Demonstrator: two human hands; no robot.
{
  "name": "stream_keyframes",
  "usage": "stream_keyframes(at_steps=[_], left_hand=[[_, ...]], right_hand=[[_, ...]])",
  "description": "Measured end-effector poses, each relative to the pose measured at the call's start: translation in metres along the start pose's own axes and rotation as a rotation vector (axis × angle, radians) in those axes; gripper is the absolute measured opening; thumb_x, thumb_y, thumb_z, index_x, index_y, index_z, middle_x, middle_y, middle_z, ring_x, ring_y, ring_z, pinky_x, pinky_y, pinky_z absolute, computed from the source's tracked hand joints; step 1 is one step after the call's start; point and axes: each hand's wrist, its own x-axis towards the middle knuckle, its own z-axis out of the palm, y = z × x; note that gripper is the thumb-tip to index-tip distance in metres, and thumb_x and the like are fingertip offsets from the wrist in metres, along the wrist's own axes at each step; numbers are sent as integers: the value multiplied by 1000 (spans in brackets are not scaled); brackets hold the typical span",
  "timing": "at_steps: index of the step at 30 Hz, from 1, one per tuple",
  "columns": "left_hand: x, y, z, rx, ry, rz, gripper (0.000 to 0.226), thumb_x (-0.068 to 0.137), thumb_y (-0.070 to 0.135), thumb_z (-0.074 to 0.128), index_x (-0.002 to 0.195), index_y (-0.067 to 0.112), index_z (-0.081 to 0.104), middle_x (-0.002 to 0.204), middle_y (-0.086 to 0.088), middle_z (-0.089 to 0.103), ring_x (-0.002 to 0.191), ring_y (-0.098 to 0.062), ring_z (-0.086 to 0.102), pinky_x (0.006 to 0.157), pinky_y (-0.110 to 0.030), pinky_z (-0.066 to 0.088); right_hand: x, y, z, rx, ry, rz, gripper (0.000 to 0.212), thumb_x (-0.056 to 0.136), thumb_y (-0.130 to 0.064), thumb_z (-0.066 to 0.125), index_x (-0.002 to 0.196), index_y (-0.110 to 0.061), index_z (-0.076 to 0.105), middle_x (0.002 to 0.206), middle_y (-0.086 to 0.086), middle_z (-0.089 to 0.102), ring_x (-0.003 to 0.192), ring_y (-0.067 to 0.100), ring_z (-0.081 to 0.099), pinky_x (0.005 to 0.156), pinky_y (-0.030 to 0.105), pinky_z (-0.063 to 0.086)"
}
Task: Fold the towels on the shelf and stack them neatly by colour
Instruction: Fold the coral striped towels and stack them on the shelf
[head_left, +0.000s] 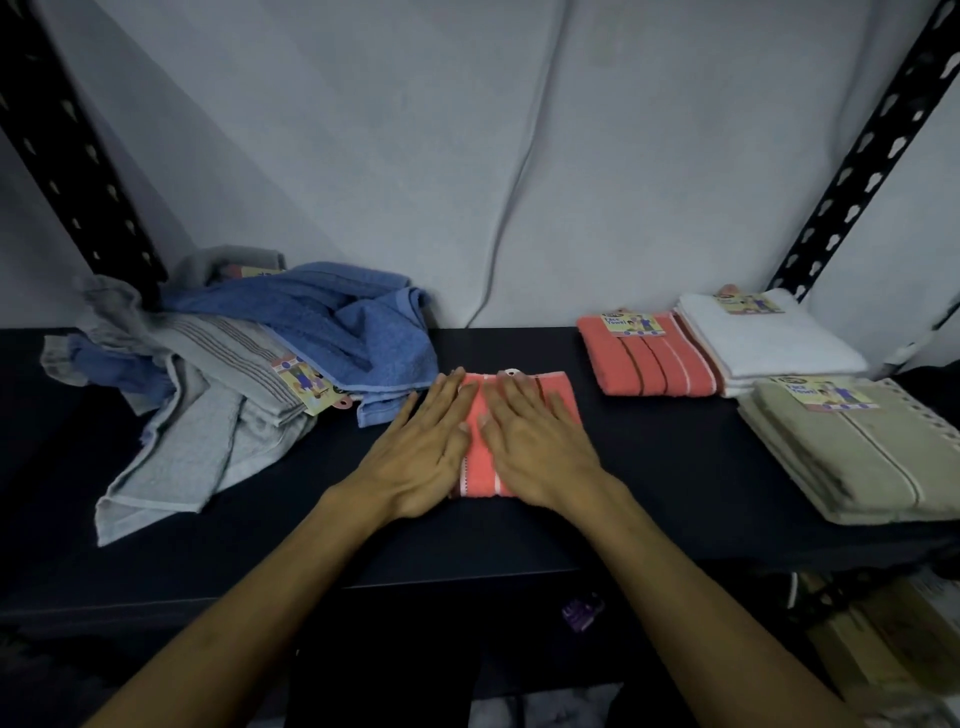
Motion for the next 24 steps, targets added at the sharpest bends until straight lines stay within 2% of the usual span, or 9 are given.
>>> stream_keyframes(at_steps=[6,9,11,13,15,17,19,22,24], left_hand=[[-2,1,0,47,16,-6,58,109,41,10,160,27,-11,166,12,-21,150,0,-22,122,-27,-14],[-2,1,0,36,32,8,59,108,45,12,161,26,-7,167,11,-18,150,-1,-21,123,-28,-12],[-4,2,-1,42,119,63,58,110,41,19,163,22,5,169,7,-9,153,-5,-16,126,-32,-7],[-10,13,-2,51,276,189,52,109,28,33,159,14,28,169,-1,13,156,-12,3,127,-32,4],[-19,34,-3,22,318,297,48,104,30,43,149,13,48,162,-3,36,151,-14,28,126,-35,17],[-27,55,0,-2,175,314,61,99,54,51,149,19,48,159,4,41,148,-7,31,126,-36,20],[-28,61,6,82,92,323,78,91,66,56,153,21,41,161,6,37,151,-7,25,126,-34,16],[-24,56,1,14,125,355,58,100,44,57,150,17,47,156,2,45,149,-10,30,124,-34,23],[-25,53,-5,-36,126,371,49,103,37,55,147,17,51,150,1,54,143,-12,41,120,-32,31]], right_hand=[[-22,44,1,116,-18,95,62,106,-49,11,160,-23,-3,167,-10,-8,152,5,-13,125,39,-7],[-47,54,3,150,43,-5,68,102,-58,13,161,-25,2,167,-11,-9,150,3,-20,126,40,-6],[-69,55,5,198,61,-96,74,98,-67,25,160,-29,9,166,-14,-7,149,-2,-20,125,34,-2],[-85,56,9,205,103,-116,76,95,-69,38,159,-32,18,166,-15,4,150,-3,-11,120,29,6],[-94,53,13,201,214,-112,70,95,-66,43,155,-30,35,162,-13,25,150,0,9,115,26,16],[-98,51,12,305,332,-98,65,92,-65,48,143,-26,54,148,-14,47,141,-1,31,111,27,28],[-100,56,7,428,342,-69,64,85,-67,54,136,-28,61,137,-21,53,133,-5,39,110,30,33],[-104,71,1,408,195,-103,71,80,-67,66,142,-34,54,145,-25,47,138,-6,33,114,31,28],[-104,77,1,369,195,-120,64,83,-54,72,141,-35,54,144,-26,49,136,-4,36,112,36,33]])
